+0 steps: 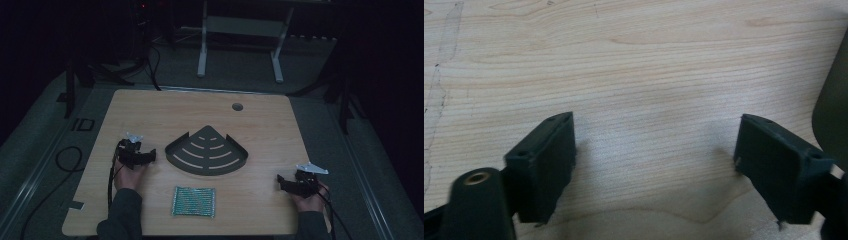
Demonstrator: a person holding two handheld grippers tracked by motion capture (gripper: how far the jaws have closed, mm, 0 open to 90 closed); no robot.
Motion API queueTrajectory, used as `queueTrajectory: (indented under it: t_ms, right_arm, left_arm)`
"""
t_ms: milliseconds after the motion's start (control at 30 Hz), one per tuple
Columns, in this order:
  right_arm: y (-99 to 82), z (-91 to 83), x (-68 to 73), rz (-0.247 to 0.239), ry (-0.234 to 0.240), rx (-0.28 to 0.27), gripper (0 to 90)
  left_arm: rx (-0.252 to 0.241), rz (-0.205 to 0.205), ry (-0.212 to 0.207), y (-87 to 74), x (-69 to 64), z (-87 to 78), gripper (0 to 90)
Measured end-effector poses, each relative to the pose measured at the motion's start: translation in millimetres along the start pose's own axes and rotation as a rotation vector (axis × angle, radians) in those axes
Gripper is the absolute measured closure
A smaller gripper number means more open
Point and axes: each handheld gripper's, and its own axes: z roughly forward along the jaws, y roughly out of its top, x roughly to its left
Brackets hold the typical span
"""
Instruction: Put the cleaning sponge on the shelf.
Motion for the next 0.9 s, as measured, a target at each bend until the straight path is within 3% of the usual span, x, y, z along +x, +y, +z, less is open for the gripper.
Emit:
queueTrajectory:
  t_ms: [100, 167, 200, 333, 467, 533, 600, 733, 767, 900]
  right_arm:
    - [0.0, 0.0, -0.1, -0.001, 0.000, 0.000, 15.5]
    - [0.0, 0.0, -0.1, -0.001, 0.000, 0.000, 15.5]
    - [0.0, 0.0, -0.1, -0.001, 0.000, 0.000, 15.5]
    - [0.1, 0.1, -0.3, -0.002, 0.002, 0.000, 15.5]
    - [0.1, 0.2, -0.5, -0.004, 0.004, 0.000, 15.5]
    - [0.2, 0.1, -0.6, -0.005, 0.005, 0.001, 15.5]
    - [0.2, 0.1, -0.6, -0.005, 0.005, 0.001, 15.5]
    - [0.2, 0.1, -0.6, -0.005, 0.005, 0.001, 15.5]
    - [0.2, 0.1, -0.6, -0.005, 0.005, 0.001, 15.5]
    - [0.2, 0.1, -0.8, -0.007, 0.007, 0.002, 15.5]
  left_arm:
    - [0.011, -0.006, 0.004, 0.9, -1.7, -3.6, 25.8]
    - [0.023, 0.016, 0.033, 1.8, -5.7, -8.5, 44.6]
    - [0.026, 0.034, 0.046, 1.9, -7.4, -9.5, 44.2]
    - [-0.022, 0.047, 0.012, 4.4, -11.8, -20.3, 52.7]
    - [-0.075, 0.052, -0.062, 6.8, -16.1, -34.6, 54.5]
    - [-0.080, 0.055, -0.072, 7.0, -17.2, -37.0, 54.6]
    - [-0.098, 0.073, -0.120, 7.3, -20.0, -46.9, 57.5]
    - [-0.126, 0.052, -0.224, 5.0, -18.5, -56.9, 61.9]
    - [-0.126, 0.052, -0.224, 5.0, -18.5, -56.9, 63.8]
    - [-0.141, 0.067, -0.298, 3.7, -25.0, -71.9, 69.1]
